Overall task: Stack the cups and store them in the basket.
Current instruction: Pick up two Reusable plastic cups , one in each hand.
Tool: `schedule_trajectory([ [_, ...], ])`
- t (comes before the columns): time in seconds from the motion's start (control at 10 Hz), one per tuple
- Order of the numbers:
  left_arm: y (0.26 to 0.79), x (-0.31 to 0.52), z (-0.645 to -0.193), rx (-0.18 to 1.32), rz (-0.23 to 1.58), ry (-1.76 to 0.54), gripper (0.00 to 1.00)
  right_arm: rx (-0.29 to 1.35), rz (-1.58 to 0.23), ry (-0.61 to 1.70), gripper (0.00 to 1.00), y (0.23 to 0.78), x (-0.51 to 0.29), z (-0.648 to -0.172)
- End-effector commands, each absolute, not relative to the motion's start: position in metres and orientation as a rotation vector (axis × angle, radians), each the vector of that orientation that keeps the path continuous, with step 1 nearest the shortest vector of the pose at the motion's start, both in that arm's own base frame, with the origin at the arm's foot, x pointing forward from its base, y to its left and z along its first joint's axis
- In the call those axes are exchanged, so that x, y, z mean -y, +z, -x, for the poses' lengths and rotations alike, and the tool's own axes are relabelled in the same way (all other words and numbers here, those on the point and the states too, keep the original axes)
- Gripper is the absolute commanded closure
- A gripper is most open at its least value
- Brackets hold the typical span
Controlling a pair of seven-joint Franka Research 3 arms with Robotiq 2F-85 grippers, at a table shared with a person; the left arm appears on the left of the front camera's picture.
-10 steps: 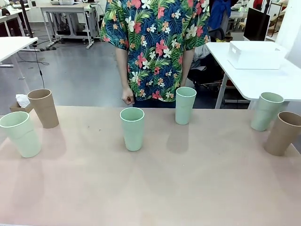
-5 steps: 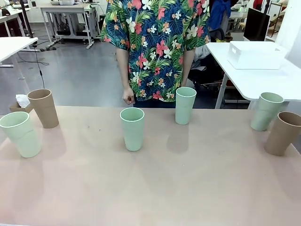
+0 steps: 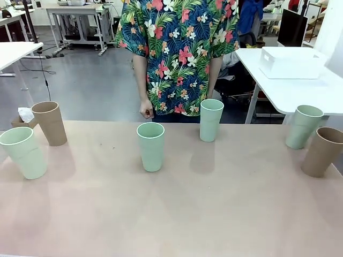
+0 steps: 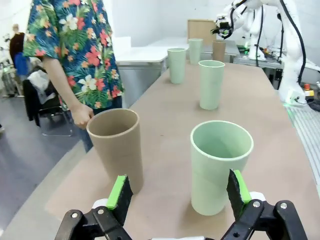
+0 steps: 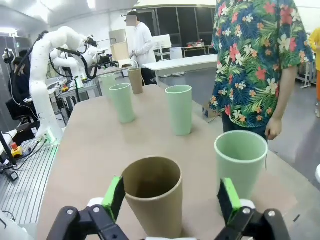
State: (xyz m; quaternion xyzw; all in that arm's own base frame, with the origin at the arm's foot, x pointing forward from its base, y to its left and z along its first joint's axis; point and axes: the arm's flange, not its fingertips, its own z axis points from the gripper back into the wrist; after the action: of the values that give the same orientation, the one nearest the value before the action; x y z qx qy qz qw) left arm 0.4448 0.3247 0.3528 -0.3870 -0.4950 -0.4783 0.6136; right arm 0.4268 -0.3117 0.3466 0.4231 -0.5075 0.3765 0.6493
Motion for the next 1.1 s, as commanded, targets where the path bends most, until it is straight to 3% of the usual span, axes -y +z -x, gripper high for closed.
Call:
schedule_trajectory([
  [0.0, 0.344, -0.334, -0.442, 1.115, 0.951, -1.133, 0.0, 1.172, -0.986, 0.875, 0.0, 0.324, 0.305, -0.42],
  [0.3, 0.31, -0.329, -0.438, 1.091, 1.013, -1.081, 0.0, 1.155, -1.045, 0.883, 0.0, 0.284, 0.301, -0.405],
  [0.9, 0.304, -0.329, -0.441, 1.082, 0.992, -1.06, 0.0, 1.122, -1.043, 0.848, 0.0, 0.281, 0.301, -0.41],
  [1.0, 0.298, -0.33, -0.449, 1.051, 1.086, -1.068, 0.0, 1.131, -1.053, 0.889, 0.0, 0.275, 0.303, -0.412],
])
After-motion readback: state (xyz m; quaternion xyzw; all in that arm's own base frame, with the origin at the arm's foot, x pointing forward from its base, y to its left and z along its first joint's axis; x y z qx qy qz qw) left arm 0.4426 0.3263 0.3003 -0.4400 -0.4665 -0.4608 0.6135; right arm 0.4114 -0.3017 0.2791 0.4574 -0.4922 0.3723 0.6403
